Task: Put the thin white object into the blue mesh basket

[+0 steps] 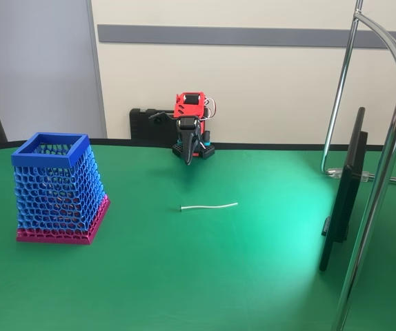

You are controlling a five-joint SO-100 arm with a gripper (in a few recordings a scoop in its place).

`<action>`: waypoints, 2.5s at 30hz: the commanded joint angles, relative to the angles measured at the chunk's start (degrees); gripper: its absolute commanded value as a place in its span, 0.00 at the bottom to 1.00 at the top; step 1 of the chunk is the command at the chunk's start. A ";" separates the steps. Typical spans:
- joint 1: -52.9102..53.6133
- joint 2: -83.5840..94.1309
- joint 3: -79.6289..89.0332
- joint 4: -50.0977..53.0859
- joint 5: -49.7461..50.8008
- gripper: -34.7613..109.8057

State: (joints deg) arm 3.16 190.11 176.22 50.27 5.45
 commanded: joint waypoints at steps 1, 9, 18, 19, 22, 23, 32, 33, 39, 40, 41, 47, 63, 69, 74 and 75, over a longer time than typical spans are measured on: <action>-2.29 0.44 0.44 -0.18 -2.99 0.24; -2.29 0.44 0.44 -0.18 -3.08 0.24; -2.29 0.44 0.44 -0.18 -3.08 0.24; -2.29 0.44 0.44 -0.18 -3.08 0.24; -2.29 0.44 0.44 -0.18 -3.08 0.24; -2.29 0.44 0.44 -0.26 -2.99 0.24; -2.29 0.44 0.44 -0.44 -3.52 0.25; -2.29 0.44 0.44 -0.44 -3.60 0.25; -2.99 0.44 0.44 -0.53 -4.22 0.25; -3.08 0.44 0.44 -0.53 -4.22 0.25; -3.08 0.44 0.44 -0.53 -4.22 0.25; -3.08 0.18 0.44 -0.70 -4.04 0.25; -2.37 -26.28 -14.24 -6.42 -10.90 0.24; -0.62 -39.02 -24.87 -5.98 -12.30 0.24; -0.53 -48.16 -32.61 -4.31 -13.97 0.24; -0.44 -50.10 -34.19 -4.04 -14.33 0.24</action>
State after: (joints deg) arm 2.29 143.61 147.04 45.88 -8.00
